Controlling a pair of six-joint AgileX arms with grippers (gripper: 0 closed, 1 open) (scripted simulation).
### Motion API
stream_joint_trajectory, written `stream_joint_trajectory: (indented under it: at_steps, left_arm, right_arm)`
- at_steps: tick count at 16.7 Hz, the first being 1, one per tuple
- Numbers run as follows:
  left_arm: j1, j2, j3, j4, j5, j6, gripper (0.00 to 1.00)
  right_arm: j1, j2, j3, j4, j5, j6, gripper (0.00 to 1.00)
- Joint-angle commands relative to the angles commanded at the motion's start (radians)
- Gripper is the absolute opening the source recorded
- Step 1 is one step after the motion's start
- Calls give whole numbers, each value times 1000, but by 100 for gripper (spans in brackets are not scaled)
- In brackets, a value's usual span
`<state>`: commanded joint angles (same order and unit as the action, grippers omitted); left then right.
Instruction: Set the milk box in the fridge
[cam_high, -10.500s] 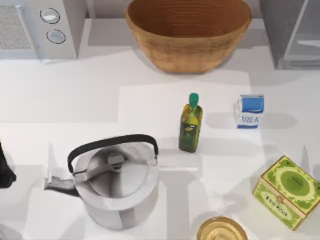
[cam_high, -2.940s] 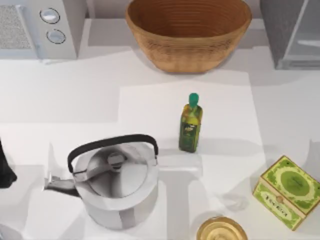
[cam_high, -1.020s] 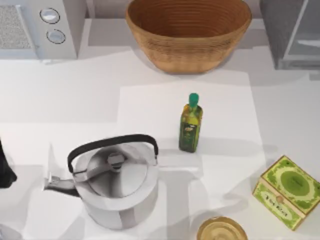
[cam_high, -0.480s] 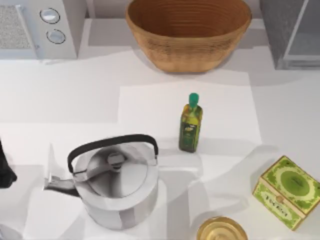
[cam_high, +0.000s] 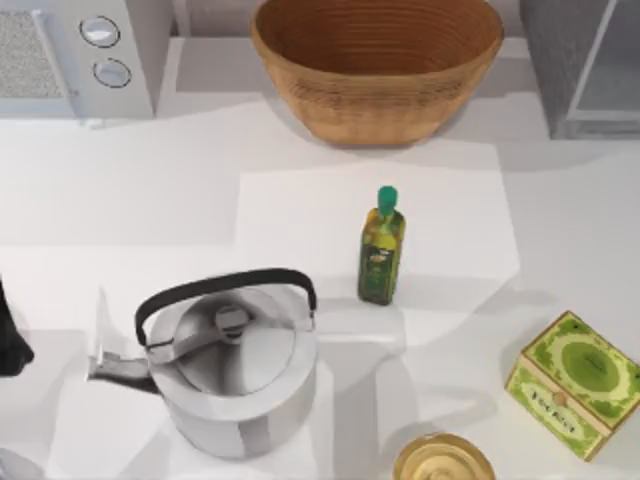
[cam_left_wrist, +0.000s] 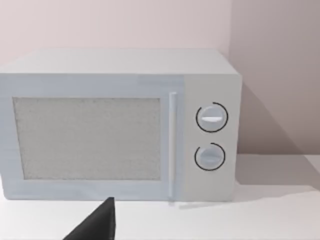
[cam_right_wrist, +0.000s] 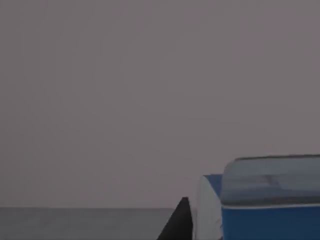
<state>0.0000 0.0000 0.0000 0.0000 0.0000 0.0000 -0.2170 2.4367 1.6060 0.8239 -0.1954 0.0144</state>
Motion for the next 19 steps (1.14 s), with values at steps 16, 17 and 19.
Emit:
stream_joint_trajectory:
  at_steps: [16, 17, 19]
  left_arm:
    - [0, 0, 0, 0, 0, 0, 100]
    - [0, 0, 0, 0, 0, 0, 100]
    - [0, 0, 0, 0, 0, 0, 100]
  right_arm:
    - [0, 0, 0, 0, 0, 0, 100]
    - [0, 0, 0, 0, 0, 0, 100]
    - [0, 0, 0, 0, 0, 0, 100]
